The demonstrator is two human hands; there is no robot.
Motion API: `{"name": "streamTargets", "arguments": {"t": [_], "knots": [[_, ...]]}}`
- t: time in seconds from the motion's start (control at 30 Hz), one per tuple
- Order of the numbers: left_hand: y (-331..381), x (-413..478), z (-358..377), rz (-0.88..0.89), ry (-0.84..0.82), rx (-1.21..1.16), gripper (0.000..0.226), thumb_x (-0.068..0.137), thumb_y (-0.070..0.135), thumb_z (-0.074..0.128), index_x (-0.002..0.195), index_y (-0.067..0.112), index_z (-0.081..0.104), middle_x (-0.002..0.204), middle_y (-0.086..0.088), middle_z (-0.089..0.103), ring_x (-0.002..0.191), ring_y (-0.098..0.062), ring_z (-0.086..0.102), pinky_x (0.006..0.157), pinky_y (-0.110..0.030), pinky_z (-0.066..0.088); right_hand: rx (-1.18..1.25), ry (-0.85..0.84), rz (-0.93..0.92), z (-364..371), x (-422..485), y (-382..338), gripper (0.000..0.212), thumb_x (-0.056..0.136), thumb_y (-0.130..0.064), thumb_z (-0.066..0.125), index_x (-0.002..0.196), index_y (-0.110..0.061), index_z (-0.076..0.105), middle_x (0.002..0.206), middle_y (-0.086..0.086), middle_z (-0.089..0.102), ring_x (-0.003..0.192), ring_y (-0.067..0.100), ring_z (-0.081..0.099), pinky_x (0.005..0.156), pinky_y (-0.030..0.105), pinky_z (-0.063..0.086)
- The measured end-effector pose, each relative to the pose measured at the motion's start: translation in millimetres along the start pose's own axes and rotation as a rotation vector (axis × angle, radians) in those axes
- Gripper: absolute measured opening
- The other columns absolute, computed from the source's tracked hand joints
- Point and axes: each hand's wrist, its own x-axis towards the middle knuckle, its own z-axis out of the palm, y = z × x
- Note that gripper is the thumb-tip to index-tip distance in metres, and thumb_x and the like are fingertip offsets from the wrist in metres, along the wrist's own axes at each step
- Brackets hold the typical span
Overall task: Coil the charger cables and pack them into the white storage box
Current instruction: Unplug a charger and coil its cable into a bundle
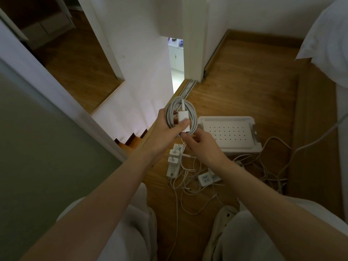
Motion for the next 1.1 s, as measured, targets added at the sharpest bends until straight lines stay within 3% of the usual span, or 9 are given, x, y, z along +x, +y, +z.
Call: {"name": "streamTargets", "arguments": {"t": [0.13,0.27,0.43,0.53,0.7,0.77,0.87,1.0,1.1], "knots": [[4,4,-4,-0.038,-0.040,-0.053,0.037,0.091,0.015,0.058,0.123,0.016,0.040,0.116,-0.006,0.057,0.106,-0.021,0.062,0.080,-0.033,0.056,-0.087,-0.135,-0.026,-7,2,-3,0.016,0.096,-0.024,0.048,0.090,-0.014,0.058,0.062,-0.007,0.046,0.053,0.004,0.040,0.050,0.012,0.034],[10,5,-12,-0.043,-0.115,-0.053,0.035,0.093,0.013,0.053,0.127,0.017,0.043,0.118,-0.005,0.057,0.104,-0.021,0.062,0.073,-0.030,0.057,-0.337,-0.264,-0.081,-21,3,-11,0.022,0.096,-0.027,0.047,0.081,-0.018,0.061,0.059,-0.013,0.046,0.048,-0.009,0.047,0.049,0.008,0.035],[17,5,-23,-0.077,-0.165,-0.090,0.032,0.092,0.014,0.052,0.123,0.020,0.052,0.109,-0.001,0.064,0.095,-0.017,0.066,0.068,-0.025,0.055,-0.547,-0.300,-0.111,-37,7,-8,0.031,0.095,-0.035,0.047,0.086,-0.016,0.069,0.080,0.006,0.066,0.075,0.022,0.060,0.076,0.036,0.049],[20,4,-33,-0.110,-0.241,-0.054,0.031,0.090,0.016,0.053,0.121,0.019,0.056,0.104,-0.002,0.068,0.091,-0.016,0.067,0.071,-0.025,0.055,-0.650,-0.266,-0.106,-47,9,-6,0.028,0.095,-0.035,0.047,0.085,-0.019,0.067,0.078,-0.010,0.059,0.080,0.014,0.058,0.077,0.031,0.047],[18,0,-40,-0.177,-0.471,0.217,0.033,0.087,0.020,0.056,0.120,0.027,0.055,0.113,-0.007,0.063,0.099,-0.020,0.063,0.079,-0.027,0.054,-0.496,-0.204,-0.120,-47,10,-8,0.003,0.089,-0.026,0.058,0.090,-0.023,0.057,0.073,-0.006,0.053,0.066,0.006,0.048,0.061,0.021,0.037],[16,0,-40,-0.213,-0.572,0.302,0.032,0.087,0.021,0.059,0.115,0.036,0.053,0.113,-0.002,0.061,0.102,-0.018,0.062,0.083,-0.028,0.055,-0.435,-0.254,-0.116,-44,11,-8,0.012,0.088,-0.022,0.061,0.092,-0.028,0.051,0.083,0.003,0.058,0.074,0.013,0.053,0.067,0.022,0.042],[12,2,-44,-0.279,-0.651,0.417,0.040,0.084,0.024,0.063,0.120,0.030,0.047,0.117,-0.002,0.056,0.106,-0.017,0.059,0.087,-0.032,0.054,-0.387,-0.443,-0.108,-40,9,-9,0.014,0.090,-0.015,0.059,0.103,-0.018,0.055,0.093,-0.005,0.059,0.085,0.005,0.055,0.073,0.016,0.042],[12,1,-50,-0.307,-0.650,0.531,0.045,0.081,0.030,0.067,0.119,0.024,0.043,0.118,-0.003,0.054,0.107,-0.019,0.058,0.091,-0.038,0.053,-0.321,-0.592,-0.015,-39,4,-12,0.026,0.092,-0.024,0.056,0.115,-0.013,0.055,0.098,-0.001,0.059,0.085,0.006,0.055,0.074,0.017,0.043],[13,0,-46,-0.181,-0.490,0.470,0.043,0.076,0.040,0.070,0.111,0.027,0.049,0.110,-0.002,0.059,0.098,-0.019,0.062,0.087,-0.035,0.053,-0.304,-0.415,0.022,-35,2,-17,0.027,0.098,-0.036,0.037,0.106,-0.016,0.053,0.093,0.006,0.058,0.078,0.018,0.053,0.067,0.020,0.045]]}}
